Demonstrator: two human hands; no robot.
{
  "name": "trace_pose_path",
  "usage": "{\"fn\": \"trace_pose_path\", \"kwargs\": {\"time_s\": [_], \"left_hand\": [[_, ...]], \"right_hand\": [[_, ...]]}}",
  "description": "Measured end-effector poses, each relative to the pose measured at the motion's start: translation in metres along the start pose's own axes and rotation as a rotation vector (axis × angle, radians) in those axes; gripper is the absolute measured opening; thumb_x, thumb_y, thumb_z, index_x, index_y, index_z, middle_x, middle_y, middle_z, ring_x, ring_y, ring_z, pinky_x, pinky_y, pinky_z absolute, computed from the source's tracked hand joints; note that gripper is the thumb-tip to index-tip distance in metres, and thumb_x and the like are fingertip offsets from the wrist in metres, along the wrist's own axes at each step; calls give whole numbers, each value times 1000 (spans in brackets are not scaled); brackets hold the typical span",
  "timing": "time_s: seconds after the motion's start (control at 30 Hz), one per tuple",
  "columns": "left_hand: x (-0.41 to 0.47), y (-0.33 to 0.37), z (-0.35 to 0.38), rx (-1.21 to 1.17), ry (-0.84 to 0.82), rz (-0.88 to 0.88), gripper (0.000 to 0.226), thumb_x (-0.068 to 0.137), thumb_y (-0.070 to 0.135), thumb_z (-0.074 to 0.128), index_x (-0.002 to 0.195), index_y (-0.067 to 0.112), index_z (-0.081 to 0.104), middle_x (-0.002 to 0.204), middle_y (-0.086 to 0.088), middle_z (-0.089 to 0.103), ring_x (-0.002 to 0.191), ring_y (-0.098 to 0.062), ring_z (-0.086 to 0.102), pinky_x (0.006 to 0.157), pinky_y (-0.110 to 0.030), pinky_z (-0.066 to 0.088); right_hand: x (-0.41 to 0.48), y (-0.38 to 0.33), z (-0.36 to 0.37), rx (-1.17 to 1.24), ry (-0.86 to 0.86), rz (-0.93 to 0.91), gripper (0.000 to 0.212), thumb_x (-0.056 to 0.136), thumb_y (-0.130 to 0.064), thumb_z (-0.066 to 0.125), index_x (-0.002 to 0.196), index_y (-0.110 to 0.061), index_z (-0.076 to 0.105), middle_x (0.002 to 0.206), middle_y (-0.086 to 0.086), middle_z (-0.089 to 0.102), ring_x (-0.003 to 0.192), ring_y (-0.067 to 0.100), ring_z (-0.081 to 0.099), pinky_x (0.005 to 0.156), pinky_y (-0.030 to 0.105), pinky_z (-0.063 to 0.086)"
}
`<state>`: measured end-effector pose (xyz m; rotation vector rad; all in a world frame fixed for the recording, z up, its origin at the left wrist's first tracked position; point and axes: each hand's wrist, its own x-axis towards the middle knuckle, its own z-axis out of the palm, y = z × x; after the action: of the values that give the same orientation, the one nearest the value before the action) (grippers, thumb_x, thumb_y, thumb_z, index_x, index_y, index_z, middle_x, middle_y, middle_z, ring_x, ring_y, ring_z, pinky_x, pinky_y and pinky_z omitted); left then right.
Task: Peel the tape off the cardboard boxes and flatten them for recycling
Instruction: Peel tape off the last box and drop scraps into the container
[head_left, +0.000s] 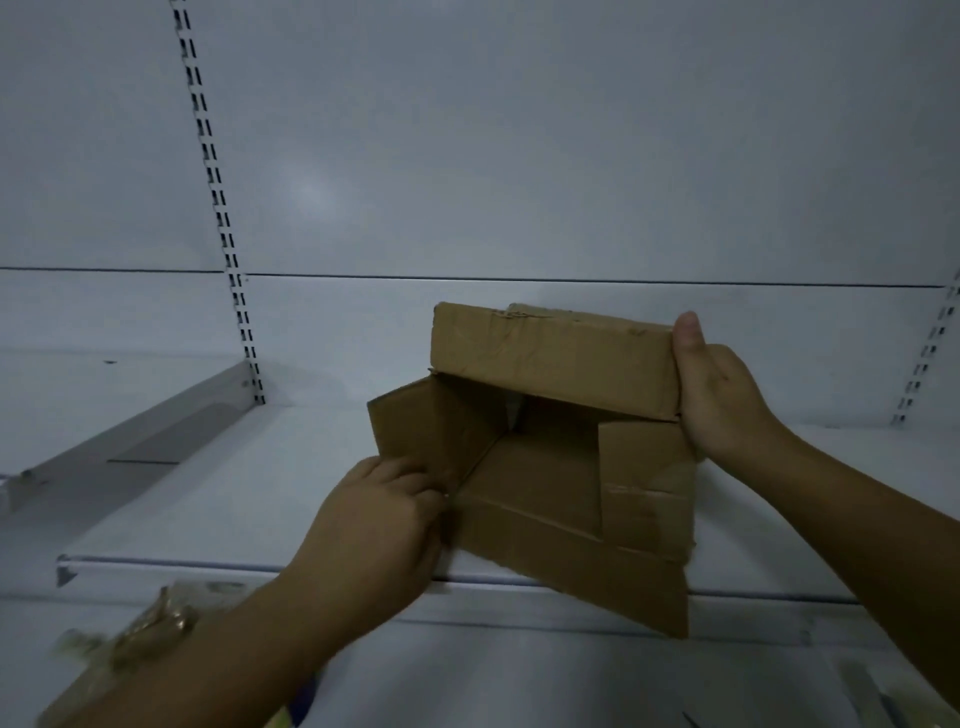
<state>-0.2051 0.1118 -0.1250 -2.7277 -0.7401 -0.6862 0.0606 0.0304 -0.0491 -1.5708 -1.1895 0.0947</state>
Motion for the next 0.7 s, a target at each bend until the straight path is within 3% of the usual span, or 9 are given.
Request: {"fn": "trace_pose_path", "kwargs": {"time_s": [0.07, 0.13, 0.2, 0.27, 0.37, 0.47, 0.57, 0.63, 0.7], "left_hand": [[10, 33, -9, -221, -44, -43, 32, 87, 29, 41, 96, 26, 72, 91, 9, 69, 83, -9, 63, 79, -28, 54], [21, 62, -13, -476, -160, -102, 27, 95, 28, 48, 119, 32, 60, 114, 13, 62, 100, -2, 56, 87, -16, 47], [33, 78, -5, -733, -293, -144, 43, 94, 23, 55, 132, 40, 43, 130, 16, 52, 107, 7, 48, 88, -7, 41], [42, 86, 1, -1046, -371, -151, 61, 91, 15, 60, 126, 53, 30, 128, 25, 47, 106, 15, 48, 89, -6, 41], [47, 91, 11, -1384, -374, -198, 66, 85, -2, 62, 119, 49, 36, 114, 22, 58, 104, 9, 58, 86, -17, 50], [49, 95, 9, -1472, -269, -362, 34, 85, -1, 63, 110, 21, 58, 90, 6, 68, 80, -3, 67, 73, -18, 54], [46, 104, 8, -1477, -241, -457, 4, 85, 6, 64, 85, 10, 64, 67, 2, 69, 61, -8, 66, 60, -21, 55], [43, 112, 5, -1474, -320, -379, 6, 86, 3, 64, 84, 6, 68, 71, -2, 71, 63, -10, 68, 65, -22, 57], [38, 113, -6, -1286, -399, -197, 10, 86, 8, 67, 93, 5, 73, 82, -3, 73, 76, -10, 69, 76, -22, 56]], "right_hand": [[1, 1, 0, 8, 7, -3, 56, 96, -51, 16, 71, -18, 53, 75, 3, 54, 72, 9, 52, 61, 19, 36], [1, 2, 0, 17, 2, -5, 57, 93, -55, 15, 71, -19, 54, 75, 1, 55, 72, 9, 53, 62, 19, 38], [2, 3, -2, 4, -8, -7, 63, 83, -64, 12, 76, -20, 56, 79, 0, 58, 78, 10, 56, 67, 20, 40], [1, 5, -4, -19, -23, -4, 71, 75, -69, 10, 81, -18, 59, 81, 2, 60, 81, 12, 58, 71, 24, 42], [-1, 5, -5, -42, -20, 1, 80, 72, -71, 8, 87, -13, 62, 83, 6, 61, 82, 15, 59, 74, 27, 46], [-3, 6, -5, -10, -49, 21, 82, 68, -74, 8, 99, -18, 60, 91, 2, 61, 88, 12, 58, 79, 26, 46], [-2, 4, -1, -57, -106, 27, 86, 66, -77, 7, 101, -18, 58, 94, 6, 61, 91, 16, 59, 87, 33, 47], [-7, 3, 9, -120, -222, 11, 72, 71, -73, 9, 85, -18, 54, 85, 5, 58, 82, 13, 56, 82, 33, 45], [-18, 9, 28, -156, -525, -93, 49, 87, -60, 17, 80, -27, 52, 82, -4, 55, 78, -1, 53, 79, 29, 38]]}}
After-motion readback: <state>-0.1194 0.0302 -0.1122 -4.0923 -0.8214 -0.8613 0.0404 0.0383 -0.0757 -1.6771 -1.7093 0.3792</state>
